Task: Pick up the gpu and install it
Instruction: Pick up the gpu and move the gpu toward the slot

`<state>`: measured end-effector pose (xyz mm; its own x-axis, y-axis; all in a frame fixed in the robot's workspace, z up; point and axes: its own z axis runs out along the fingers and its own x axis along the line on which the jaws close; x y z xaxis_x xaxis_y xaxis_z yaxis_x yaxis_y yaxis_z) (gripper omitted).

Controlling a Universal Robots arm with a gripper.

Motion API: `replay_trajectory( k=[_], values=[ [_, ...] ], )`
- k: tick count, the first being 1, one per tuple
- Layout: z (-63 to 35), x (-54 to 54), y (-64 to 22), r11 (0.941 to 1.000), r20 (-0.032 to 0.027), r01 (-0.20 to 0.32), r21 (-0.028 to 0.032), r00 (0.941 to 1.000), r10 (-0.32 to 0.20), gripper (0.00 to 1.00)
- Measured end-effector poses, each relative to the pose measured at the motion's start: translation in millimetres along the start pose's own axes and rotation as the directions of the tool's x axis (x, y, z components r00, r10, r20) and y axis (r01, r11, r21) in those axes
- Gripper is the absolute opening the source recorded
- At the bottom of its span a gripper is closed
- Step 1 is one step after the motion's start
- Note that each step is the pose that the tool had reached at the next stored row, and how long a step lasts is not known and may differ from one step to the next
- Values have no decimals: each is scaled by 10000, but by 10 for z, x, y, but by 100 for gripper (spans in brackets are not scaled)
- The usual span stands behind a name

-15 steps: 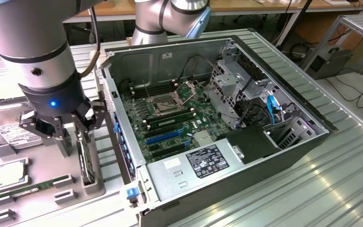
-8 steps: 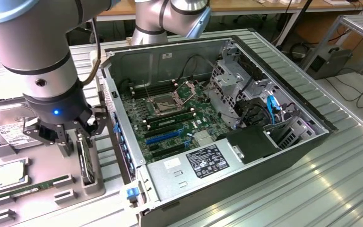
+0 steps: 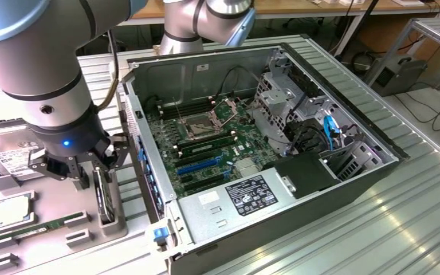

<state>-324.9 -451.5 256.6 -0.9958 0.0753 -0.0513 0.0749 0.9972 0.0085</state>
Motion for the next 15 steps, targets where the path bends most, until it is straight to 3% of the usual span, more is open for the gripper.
replay_trajectory(
  k=[8, 15],
  values=[
    [118, 25, 39, 10000, 27, -10, 0, 10000, 10, 42],
    [134, 27, 52, 10000, 27, -33, 1, 10000, 33, 42]
  ],
)
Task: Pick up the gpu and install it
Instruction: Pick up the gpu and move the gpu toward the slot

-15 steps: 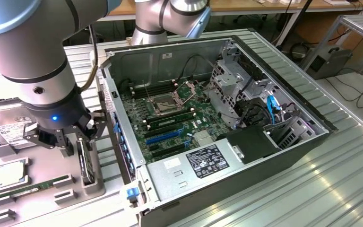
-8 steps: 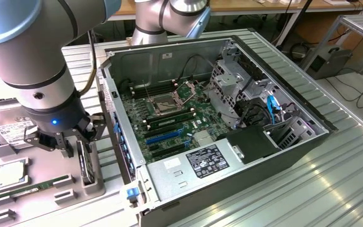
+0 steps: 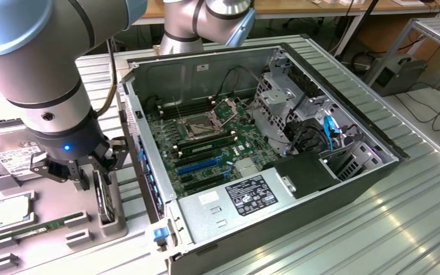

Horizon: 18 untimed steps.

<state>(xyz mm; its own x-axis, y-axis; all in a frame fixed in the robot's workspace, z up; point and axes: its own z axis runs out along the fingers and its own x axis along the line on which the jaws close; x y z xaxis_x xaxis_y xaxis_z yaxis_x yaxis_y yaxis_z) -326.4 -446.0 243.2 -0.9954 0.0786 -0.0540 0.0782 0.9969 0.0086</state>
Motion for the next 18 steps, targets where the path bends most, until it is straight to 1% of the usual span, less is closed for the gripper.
replay_trajectory(
  k=[12, 14, 15, 18],
  values=[
    [16, -7, 1, 10000, 1, 0, 0, 10000, 0, 42],
    [15, -7, 0, 10000, 1, 0, 0, 10000, 0, 41],
    [15, -7, 1, 10000, 1, 0, 0, 10000, 0, 33],
    [16, -7, 1, 10000, 2, 0, 0, 10000, 0, 33]
  ],
)
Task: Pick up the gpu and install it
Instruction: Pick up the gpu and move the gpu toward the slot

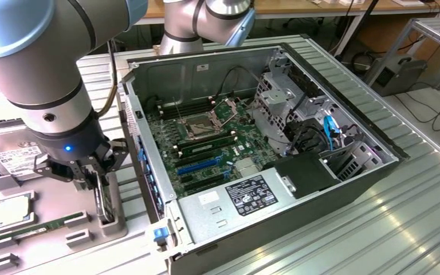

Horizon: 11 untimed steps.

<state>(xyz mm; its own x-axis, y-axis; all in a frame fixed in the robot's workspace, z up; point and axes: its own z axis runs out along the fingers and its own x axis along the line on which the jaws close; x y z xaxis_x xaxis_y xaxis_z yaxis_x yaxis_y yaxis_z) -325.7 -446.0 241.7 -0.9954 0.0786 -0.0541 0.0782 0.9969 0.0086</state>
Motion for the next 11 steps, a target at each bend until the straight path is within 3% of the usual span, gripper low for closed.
replay_trajectory(
  k=[2, 3, 11],
  values=[
    [0, 0, 0, 10000, -1, 0, 1, 10000, 0, 32],
    [-1, 0, 0, 10000, -1, 0, 1, 10000, 0, 26],
    [0, -2, -2, 9987, -4, 502, -27, 9987, -502, 26]
  ],
)
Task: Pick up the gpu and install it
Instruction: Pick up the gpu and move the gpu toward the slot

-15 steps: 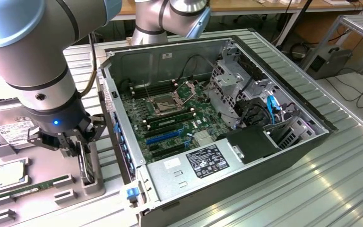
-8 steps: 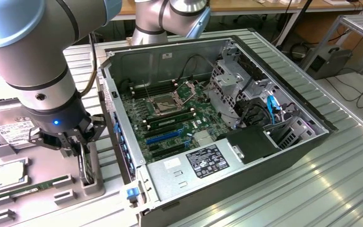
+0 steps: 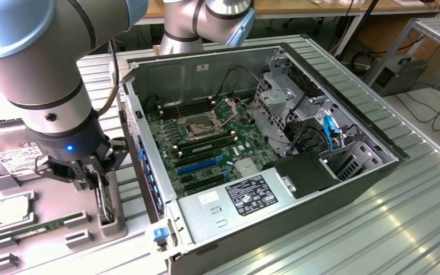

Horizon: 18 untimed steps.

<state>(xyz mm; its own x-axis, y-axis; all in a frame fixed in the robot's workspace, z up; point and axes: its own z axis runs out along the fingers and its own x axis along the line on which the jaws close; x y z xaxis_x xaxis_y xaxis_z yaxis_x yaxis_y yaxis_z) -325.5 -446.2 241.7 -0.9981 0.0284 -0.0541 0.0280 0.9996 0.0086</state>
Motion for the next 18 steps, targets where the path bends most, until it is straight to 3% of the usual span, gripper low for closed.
replay_trajectory(
  k=[10, 18],
  values=[
    [-40, -12, 1, 10000, -10, 52, -7, 10000, -52, 26],
    [-160, -22, 2, 10000, -58, 72, -6, 10000, -72, 26]
  ],
)
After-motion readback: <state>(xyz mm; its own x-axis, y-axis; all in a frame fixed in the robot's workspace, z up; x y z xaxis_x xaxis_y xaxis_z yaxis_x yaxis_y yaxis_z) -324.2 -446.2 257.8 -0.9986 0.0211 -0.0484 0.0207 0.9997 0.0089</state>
